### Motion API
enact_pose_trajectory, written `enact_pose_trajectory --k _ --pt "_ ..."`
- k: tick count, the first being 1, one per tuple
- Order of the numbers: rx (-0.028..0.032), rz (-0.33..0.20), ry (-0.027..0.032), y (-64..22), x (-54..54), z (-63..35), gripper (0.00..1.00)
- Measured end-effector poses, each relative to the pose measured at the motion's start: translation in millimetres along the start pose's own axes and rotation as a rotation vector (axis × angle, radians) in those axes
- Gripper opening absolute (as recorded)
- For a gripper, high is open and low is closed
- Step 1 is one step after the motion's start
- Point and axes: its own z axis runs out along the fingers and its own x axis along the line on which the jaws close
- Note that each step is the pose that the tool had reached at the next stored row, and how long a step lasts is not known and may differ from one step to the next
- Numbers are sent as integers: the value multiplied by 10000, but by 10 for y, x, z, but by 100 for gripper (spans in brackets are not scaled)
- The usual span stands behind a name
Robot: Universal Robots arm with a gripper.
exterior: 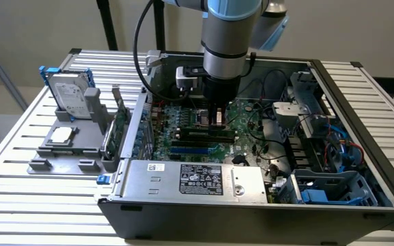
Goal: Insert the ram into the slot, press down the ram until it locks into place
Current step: 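Insert the ram into the slot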
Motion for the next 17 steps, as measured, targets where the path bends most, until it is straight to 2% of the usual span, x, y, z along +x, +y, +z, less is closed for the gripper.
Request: enact_pose_trajectory --k 17 --pt "14 58 -4 0 12 24 13"
